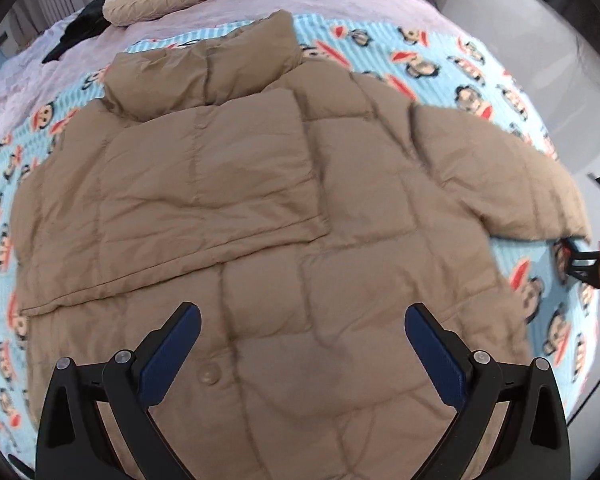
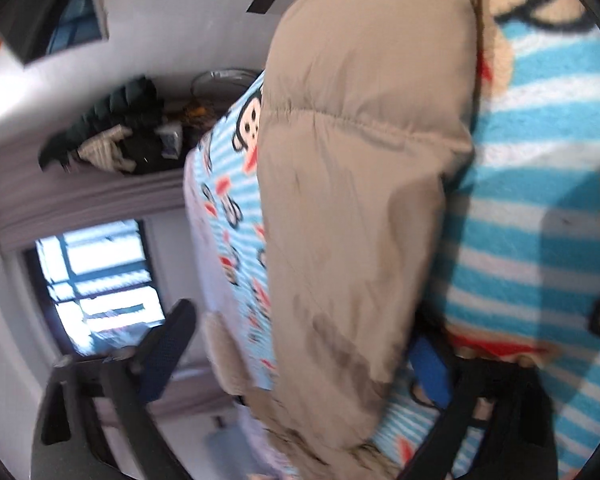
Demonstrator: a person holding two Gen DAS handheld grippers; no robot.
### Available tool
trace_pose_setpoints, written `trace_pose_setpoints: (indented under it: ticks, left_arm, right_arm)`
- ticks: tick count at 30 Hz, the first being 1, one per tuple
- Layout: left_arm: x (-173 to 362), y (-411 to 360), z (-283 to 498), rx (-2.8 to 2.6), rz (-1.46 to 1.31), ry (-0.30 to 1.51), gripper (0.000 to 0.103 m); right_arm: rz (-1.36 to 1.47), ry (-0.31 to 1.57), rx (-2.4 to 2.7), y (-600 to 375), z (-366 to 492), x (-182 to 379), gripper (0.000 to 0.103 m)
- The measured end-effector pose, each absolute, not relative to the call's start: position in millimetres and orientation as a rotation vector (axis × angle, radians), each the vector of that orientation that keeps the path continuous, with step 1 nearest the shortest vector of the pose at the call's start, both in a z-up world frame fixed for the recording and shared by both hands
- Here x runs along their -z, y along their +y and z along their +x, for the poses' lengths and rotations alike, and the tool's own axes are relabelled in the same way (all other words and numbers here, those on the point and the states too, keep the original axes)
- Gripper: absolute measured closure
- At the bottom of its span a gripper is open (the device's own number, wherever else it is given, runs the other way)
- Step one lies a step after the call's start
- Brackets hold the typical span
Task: Fold large clothes
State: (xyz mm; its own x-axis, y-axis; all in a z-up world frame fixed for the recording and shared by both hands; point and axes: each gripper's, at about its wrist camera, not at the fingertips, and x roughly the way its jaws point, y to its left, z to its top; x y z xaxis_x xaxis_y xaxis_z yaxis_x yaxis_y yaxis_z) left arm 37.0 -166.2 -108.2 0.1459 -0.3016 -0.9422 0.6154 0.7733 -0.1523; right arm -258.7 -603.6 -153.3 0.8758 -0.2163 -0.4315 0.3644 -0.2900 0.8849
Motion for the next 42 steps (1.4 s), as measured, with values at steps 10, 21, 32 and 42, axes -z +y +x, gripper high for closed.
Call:
trace_pose_setpoints:
  ticks: [10, 21, 32, 42]
  left_arm:
    - [98.9, -171.4, 53.5, 0.711, 0.287, 1.219, 0.001]
    - [93.1, -117.5, 105.7, 0.567, 0.236, 1.153, 0.001]
    - [115.5, -38.6, 147.6, 0.422, 0.156, 1.151, 0.001]
    - [144.0, -13.9, 162.5, 0.394, 0.127, 1.166, 0.001]
  right_arm:
    - [1.743, 0.079, 0.433, -613.9, -223.3, 140.1, 0.097]
    - [1.305, 0.371, 0.148, -556.4, -75.3, 32.6, 0.097]
    - [0.822, 0.784, -0.029, -370.5, 63.2, 60.5, 0.097]
    - [0.873, 0.967, 0.063, -332.1, 68.0, 153.6, 0.095]
